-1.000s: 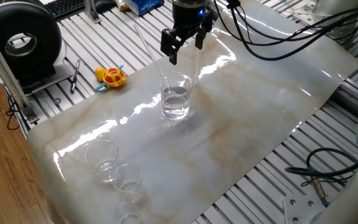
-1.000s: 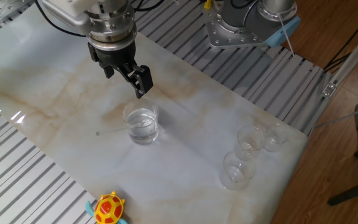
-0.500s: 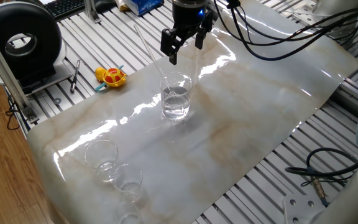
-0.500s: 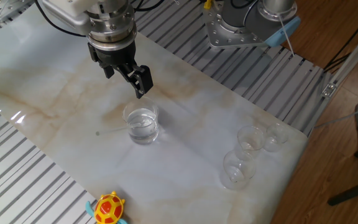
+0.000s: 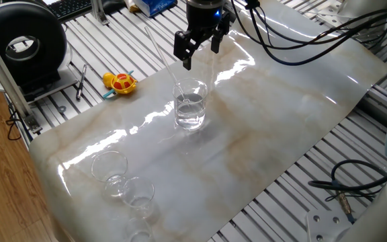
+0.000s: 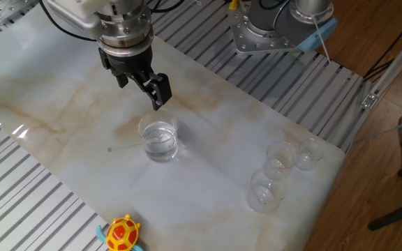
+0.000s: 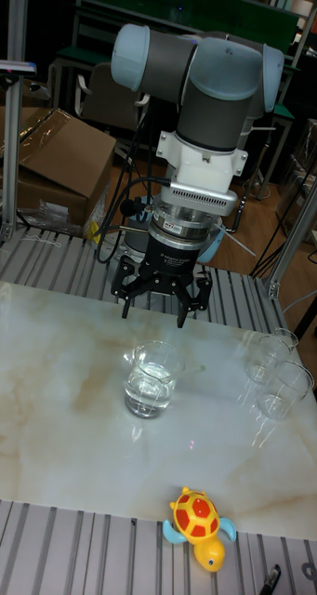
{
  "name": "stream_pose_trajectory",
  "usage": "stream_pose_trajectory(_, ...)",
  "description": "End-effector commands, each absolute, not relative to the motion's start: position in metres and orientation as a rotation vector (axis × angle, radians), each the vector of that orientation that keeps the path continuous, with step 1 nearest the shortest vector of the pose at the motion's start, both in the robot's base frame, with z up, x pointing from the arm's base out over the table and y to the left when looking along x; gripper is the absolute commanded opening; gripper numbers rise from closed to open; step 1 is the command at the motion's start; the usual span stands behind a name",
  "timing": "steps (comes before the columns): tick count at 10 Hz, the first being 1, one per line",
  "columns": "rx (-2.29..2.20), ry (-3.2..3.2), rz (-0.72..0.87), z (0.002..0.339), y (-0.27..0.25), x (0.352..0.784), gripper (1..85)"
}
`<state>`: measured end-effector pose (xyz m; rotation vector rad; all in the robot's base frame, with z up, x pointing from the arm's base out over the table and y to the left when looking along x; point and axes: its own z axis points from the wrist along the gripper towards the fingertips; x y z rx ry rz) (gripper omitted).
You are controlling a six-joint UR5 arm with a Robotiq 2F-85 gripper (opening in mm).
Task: Stir the beaker with a glass rod
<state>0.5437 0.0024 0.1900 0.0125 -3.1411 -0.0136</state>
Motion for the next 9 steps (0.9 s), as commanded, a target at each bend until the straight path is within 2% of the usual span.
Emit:
stream_pose_trajectory(1,-0.041,-3.313,-0.268,0.198,0.043,0.591,1.0)
stream_pose_trajectory(6,-0.061,-3.259,-0.220,0.195,0.037,0.577,1.0)
stream_pose_trajectory(9,-0.070,-3.224,-0.175,0.206,0.041,0.578,1.0)
